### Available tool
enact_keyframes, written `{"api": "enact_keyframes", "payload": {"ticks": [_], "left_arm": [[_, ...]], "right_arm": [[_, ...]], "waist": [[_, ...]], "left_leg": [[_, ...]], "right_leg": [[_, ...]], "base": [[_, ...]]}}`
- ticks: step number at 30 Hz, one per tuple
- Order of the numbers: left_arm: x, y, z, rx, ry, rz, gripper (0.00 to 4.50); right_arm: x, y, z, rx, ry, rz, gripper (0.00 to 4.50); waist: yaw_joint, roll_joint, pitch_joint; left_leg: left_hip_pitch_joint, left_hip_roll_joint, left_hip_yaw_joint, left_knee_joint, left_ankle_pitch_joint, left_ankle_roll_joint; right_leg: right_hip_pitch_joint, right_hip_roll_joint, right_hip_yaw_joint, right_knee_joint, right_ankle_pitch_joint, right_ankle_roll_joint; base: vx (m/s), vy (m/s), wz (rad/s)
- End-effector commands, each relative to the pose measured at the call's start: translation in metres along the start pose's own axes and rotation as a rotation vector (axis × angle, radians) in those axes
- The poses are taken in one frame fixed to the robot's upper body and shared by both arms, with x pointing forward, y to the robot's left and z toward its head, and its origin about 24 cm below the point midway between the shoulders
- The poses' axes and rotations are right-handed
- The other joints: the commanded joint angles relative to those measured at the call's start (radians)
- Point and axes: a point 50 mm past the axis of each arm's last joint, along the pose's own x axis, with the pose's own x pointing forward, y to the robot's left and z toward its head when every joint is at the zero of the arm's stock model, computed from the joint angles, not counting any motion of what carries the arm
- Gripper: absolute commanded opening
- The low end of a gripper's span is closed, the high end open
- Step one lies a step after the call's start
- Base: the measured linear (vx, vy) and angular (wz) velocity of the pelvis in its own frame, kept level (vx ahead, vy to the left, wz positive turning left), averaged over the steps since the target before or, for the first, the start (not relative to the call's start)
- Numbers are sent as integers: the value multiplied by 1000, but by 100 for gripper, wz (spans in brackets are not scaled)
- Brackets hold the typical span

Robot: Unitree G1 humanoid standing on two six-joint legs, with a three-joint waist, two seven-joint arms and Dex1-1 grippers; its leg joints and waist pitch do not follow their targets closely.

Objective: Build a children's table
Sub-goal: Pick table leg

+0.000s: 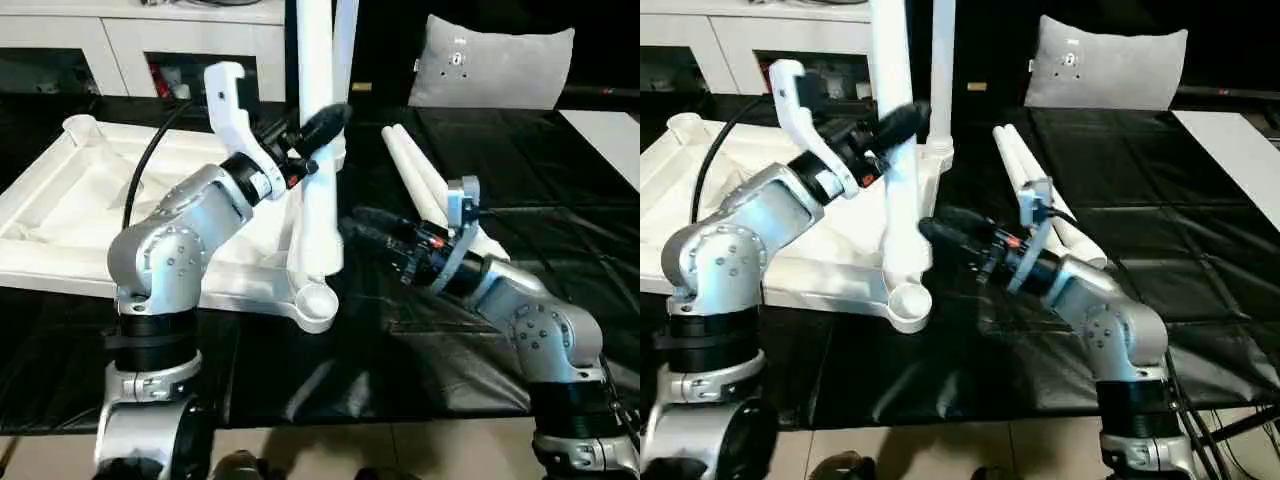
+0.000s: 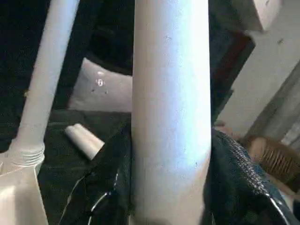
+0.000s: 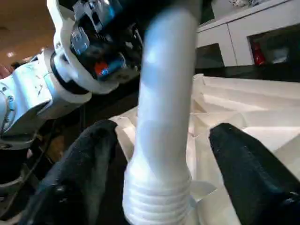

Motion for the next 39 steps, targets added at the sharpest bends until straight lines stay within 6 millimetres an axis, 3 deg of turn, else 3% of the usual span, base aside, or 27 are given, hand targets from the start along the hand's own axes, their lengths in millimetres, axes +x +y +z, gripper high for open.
{"api": "enact_keyframes", "payload": {"ticks": [1,5,14,29,39], "left_arm": [[1,-6,2,41,-7,-17,184],[3,-12,-1,73,2,-45,184],[5,-32,-6,112,-13,-177,183],[7,-40,-14,105,-6,-231,183],[5,-43,-16,117,6,-271,183]], "right_arm": [[1,-1,7,-44,22,-29,383],[3,-9,6,-61,100,-80,387],[8,-13,-1,-46,170,-70,387],[14,-7,-5,4,180,21,387],[15,-6,-6,41,168,35,302]], "waist": [[-1,-5,-78],[-3,-6,-78],[-3,-15,-81],[-1,-15,-86],[-1,-11,-88]], "left_leg": [[17,34,-19,-67,-132,5],[19,33,-17,-66,-140,-3],[16,34,-15,-63,-123,14],[14,33,-15,-60,-116,11],[17,35,-16,-60,-114,6]], "right_leg": [[56,-63,45,-73,-233,-133],[55,-63,45,-75,-255,-128],[57,-64,46,-71,-232,-138],[62,-64,46,-68,-221,-144],[59,-63,45,-64,-203,-151]], "base": [[0,0,0],[0,0,0],[0,0,0],[0,0,0],[0,0,0]]}}
